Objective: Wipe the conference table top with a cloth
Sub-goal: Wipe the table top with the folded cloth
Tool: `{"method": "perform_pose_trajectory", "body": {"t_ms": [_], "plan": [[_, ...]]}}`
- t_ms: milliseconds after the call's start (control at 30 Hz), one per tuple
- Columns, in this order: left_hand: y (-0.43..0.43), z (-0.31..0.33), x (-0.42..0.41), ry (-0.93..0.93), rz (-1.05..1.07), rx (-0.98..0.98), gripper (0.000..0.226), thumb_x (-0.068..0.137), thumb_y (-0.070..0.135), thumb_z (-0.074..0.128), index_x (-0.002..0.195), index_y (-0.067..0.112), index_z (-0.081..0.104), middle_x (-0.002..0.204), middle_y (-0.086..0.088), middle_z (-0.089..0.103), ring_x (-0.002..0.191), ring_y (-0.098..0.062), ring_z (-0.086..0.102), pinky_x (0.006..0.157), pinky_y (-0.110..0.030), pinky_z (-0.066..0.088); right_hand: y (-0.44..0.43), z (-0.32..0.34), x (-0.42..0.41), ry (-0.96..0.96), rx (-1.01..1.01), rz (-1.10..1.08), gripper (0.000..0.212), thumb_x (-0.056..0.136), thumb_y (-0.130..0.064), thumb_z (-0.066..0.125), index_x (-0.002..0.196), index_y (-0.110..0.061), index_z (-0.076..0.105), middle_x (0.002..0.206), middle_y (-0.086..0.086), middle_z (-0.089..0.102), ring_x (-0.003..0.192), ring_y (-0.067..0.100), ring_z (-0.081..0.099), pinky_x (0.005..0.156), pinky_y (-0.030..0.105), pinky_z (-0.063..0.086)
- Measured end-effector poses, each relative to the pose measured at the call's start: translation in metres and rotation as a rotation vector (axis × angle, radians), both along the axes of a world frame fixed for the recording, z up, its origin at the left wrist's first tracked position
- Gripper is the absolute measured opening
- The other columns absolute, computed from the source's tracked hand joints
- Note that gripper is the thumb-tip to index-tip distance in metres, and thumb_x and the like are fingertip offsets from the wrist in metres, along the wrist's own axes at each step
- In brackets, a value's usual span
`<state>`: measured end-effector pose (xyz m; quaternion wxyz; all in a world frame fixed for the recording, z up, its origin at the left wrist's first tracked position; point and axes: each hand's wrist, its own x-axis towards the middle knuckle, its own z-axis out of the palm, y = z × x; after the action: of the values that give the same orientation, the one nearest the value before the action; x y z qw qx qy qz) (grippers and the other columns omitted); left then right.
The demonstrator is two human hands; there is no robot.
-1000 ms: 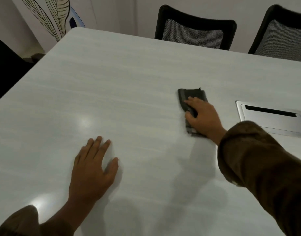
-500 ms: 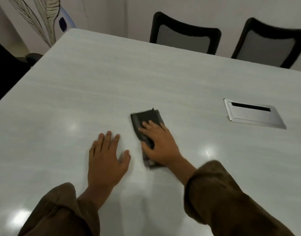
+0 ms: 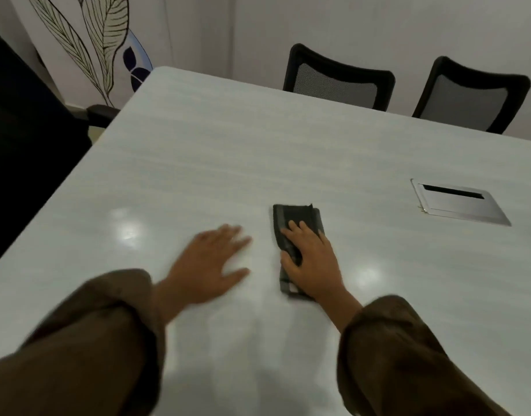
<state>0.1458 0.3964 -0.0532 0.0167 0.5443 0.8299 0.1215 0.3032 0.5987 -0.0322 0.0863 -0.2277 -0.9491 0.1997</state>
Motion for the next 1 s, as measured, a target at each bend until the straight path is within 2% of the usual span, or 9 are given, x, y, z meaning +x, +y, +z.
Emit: {"method": "perform_pose_trajectory", "body": {"t_ms": [100,200,333,467,600,700,833,933,1000], "plan": [[-0.036,-0.002,-0.044,-0.041,0.189,0.051,0.064,0.095,0.059,0.03,0.15,0.028,0.037,0.156,0.001,0.037,0.146,-0.02,0.032,0.116,-0.038,0.026,0.015,-0.005,0.022,0.052,-0.035,0.011,0.058,0.084,-0.049,0.048,0.136,-0.027,0.059,0.149,-0.007,0.05,0.144,0.013,0.037,0.117,0.047,0.032],[-0.032,-0.002,-0.04,-0.075,0.245,0.084,0.063,0.093,0.054,0.034,0.147,0.023,0.044,0.154,0.001,0.04,0.145,-0.018,0.032,0.117,-0.038,0.027,0.041,-0.009,-0.001,0.085,0.001,-0.114,0.058,0.083,-0.05,0.05,0.134,-0.025,0.061,0.146,-0.003,0.054,0.141,0.017,0.042,0.116,0.046,0.034],[-0.033,-0.002,-0.041,-0.107,0.248,0.108,0.063,0.092,0.054,0.035,0.146,0.024,0.046,0.154,0.002,0.039,0.146,-0.013,0.03,0.118,-0.032,0.023,0.043,-0.013,-0.056,0.024,0.029,-0.223,0.054,0.09,-0.042,0.054,0.142,-0.025,0.053,0.153,-0.001,0.045,0.146,0.019,0.032,0.121,0.042,0.019],[-0.032,0.001,-0.04,-0.135,0.248,0.115,0.062,0.093,0.052,0.036,0.147,0.022,0.045,0.154,0.001,0.039,0.146,-0.013,0.029,0.119,-0.033,0.024,0.029,-0.007,-0.039,-0.025,0.049,0.029,0.06,0.088,-0.047,0.043,0.144,-0.026,0.051,0.155,-0.005,0.042,0.148,0.014,0.029,0.123,0.041,0.017],[-0.032,0.003,-0.042,-0.141,0.262,0.121,0.062,0.093,0.051,0.037,0.147,0.022,0.044,0.155,0.002,0.038,0.146,-0.012,0.028,0.118,-0.031,0.023,0.073,-0.002,-0.036,0.018,0.007,0.08,0.058,0.083,-0.042,0.049,0.136,-0.022,0.059,0.148,-0.001,0.052,0.141,0.018,0.042,0.116,0.046,0.034],[-0.031,0.003,-0.043,-0.147,0.261,0.121,0.061,0.092,0.048,0.039,0.147,0.022,0.045,0.155,0.003,0.037,0.146,-0.011,0.027,0.118,-0.028,0.018,0.12,-0.003,-0.07,0.015,0.054,-0.095,0.065,0.081,-0.052,0.048,0.135,-0.018,0.06,0.142,0.007,0.058,0.133,0.028,0.052,0.108,0.046,0.044],[-0.029,0.0,-0.045,-0.11,0.258,0.132,0.06,0.092,0.047,0.043,0.145,0.019,0.047,0.154,0.0,0.039,0.146,-0.014,0.03,0.118,-0.032,0.024,0.147,-0.004,-0.162,-0.047,0.125,-0.191,0.076,0.078,-0.061,0.036,0.134,-0.014,0.057,0.136,0.012,0.058,0.127,0.033,0.053,0.107,0.046,0.04],[-0.03,-0.001,-0.046,-0.118,0.261,0.151,0.058,0.091,0.044,0.046,0.144,0.019,0.049,0.153,0.0,0.041,0.145,-0.015,0.032,0.117,-0.034,0.027,0.121,-0.008,-0.224,-0.079,0.157,-0.192,0.08,0.078,-0.06,0.025,0.135,-0.013,0.053,0.138,0.011,0.055,0.13,0.03,0.047,0.11,0.052,0.033],[-0.032,0.0,-0.046,-0.123,0.27,0.15,0.058,0.091,0.044,0.047,0.144,0.02,0.049,0.154,0.001,0.041,0.145,-0.014,0.031,0.117,-0.033,0.026,0.081,-0.011,-0.242,-0.082,0.156,-0.099,0.078,0.082,-0.058,0.026,0.142,-0.014,0.05,0.145,0.01,0.05,0.137,0.029,0.042,0.114,0.054,0.028]]}}
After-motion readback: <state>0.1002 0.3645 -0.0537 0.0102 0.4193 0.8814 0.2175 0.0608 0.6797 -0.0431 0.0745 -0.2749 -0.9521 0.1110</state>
